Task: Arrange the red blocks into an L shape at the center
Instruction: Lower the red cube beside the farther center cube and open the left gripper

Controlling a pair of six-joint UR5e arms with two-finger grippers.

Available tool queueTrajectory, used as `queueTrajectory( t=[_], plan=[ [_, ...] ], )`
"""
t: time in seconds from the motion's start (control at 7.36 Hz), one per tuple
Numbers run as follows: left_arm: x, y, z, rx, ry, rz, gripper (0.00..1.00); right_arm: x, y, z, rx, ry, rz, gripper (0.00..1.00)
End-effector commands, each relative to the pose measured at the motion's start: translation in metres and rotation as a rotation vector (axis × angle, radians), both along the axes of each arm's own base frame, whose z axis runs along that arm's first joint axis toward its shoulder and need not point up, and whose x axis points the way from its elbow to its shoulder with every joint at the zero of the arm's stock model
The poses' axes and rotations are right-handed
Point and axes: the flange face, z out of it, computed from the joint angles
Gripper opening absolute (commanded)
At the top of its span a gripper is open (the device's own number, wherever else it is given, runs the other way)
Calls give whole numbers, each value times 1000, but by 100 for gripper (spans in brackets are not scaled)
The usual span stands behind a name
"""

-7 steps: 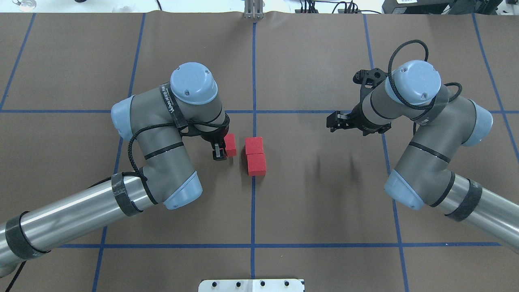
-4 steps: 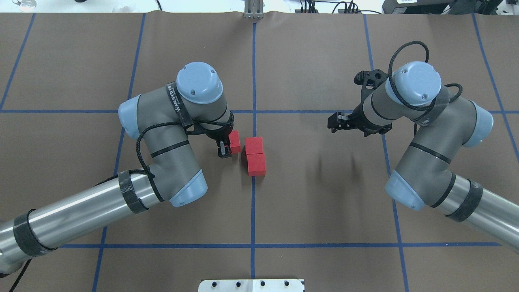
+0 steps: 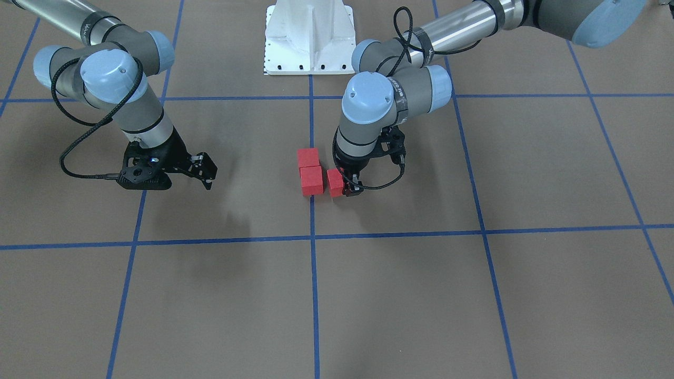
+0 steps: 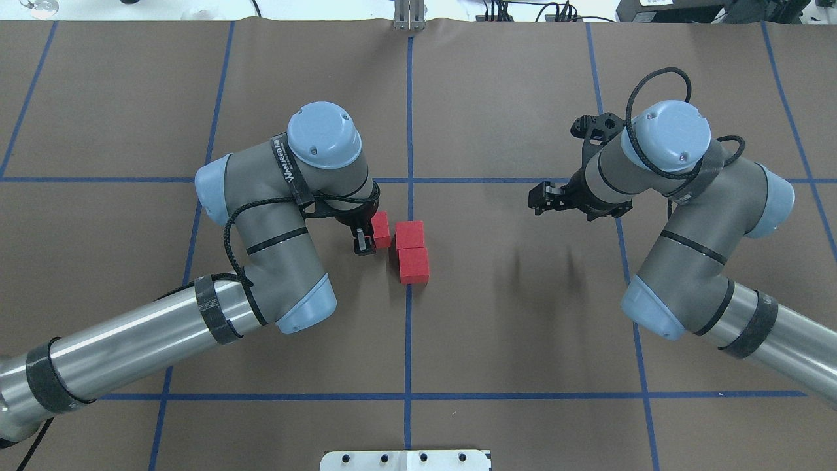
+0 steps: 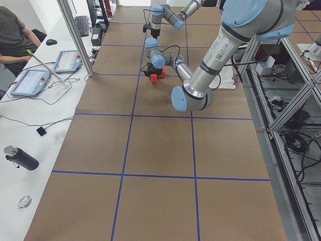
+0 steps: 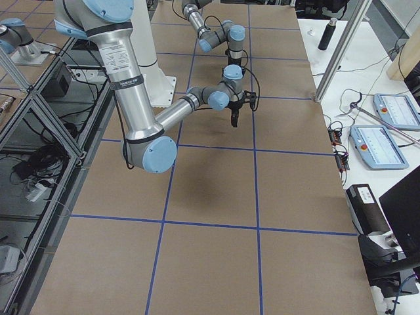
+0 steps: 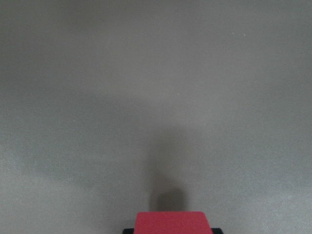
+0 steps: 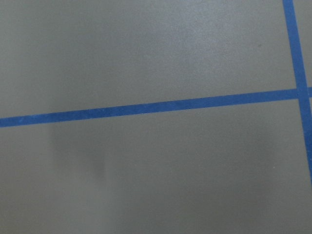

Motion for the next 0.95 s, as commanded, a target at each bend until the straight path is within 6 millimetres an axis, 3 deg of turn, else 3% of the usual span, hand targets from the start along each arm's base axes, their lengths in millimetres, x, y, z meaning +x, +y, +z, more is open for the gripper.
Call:
queueTrajectory(
  t=[0.0, 0.82],
  plan=[
    [4, 5, -3, 1, 4, 7, 0, 0, 0, 1, 0, 2, 1, 100],
    [9, 12, -5, 2, 6, 19, 0, 0, -1, 2, -2, 3, 2, 100]
  ],
)
